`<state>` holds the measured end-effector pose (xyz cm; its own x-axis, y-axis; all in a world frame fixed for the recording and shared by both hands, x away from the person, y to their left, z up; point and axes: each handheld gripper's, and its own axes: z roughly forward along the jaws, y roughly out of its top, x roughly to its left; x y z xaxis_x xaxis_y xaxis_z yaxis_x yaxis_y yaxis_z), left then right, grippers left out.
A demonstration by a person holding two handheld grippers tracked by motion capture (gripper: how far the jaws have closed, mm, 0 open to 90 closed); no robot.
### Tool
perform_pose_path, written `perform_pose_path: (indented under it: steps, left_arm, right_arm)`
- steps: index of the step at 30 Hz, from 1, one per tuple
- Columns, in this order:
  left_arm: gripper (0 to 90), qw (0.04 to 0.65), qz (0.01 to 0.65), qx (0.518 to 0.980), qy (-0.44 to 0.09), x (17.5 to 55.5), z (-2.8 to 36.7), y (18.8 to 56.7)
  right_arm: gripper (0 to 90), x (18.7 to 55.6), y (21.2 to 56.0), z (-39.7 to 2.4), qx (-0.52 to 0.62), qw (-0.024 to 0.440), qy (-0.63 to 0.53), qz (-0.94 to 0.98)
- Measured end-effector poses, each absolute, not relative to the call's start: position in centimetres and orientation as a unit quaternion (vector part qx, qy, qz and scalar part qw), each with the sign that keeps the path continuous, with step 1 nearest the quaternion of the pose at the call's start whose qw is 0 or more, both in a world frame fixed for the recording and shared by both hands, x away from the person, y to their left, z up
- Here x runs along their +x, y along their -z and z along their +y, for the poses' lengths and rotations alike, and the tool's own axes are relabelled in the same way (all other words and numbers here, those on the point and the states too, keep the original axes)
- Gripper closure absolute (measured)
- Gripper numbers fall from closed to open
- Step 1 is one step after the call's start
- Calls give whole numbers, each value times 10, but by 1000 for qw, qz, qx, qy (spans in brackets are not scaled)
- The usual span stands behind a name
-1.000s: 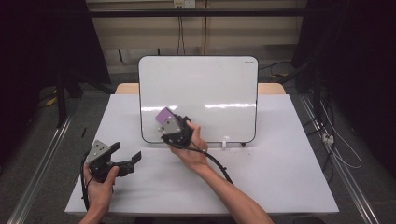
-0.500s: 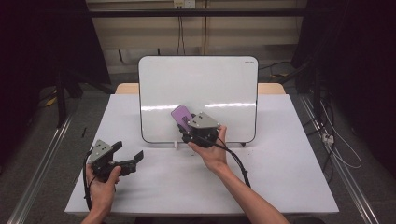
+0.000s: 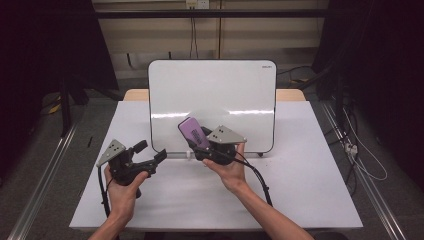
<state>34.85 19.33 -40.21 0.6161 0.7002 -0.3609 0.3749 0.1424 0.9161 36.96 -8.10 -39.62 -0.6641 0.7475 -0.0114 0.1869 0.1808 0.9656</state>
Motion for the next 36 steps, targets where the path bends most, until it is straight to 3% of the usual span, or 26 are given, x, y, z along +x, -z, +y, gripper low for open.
perform_pose_path:
  steps: [6,9,16,24,29,31,33,36]
  left_arm:
    - [310,658,403,622,-131,357,165,398]
    - [366,663,401,617,-135,361,153,398]
    - [591,674,406,605,-120,365,144,403]
    - [608,678,416,599,-93,371,140,407]
    - [651,663,413,618,-90,373,139,401]
    - [661,655,406,629,-101,373,141,396]
    - [667,648,407,634,-109,373,145,392]
    - [674,634,404,646,-134,373,153,384]
  right_arm:
    - [420,362,403,-81,326,221,-577,716]
    - [420,360,406,-81,325,218,-580,715]
    - [419,355,409,-79,325,211,-582,715]
    - [419,356,411,-82,331,215,-579,713]
    - [413,358,413,-83,328,213,-572,721]
    - [361,358,412,-85,325,209,-575,721]
    - [246,356,411,-90,328,208,-569,725]
    - [200,354,412,-103,337,211,-559,728]
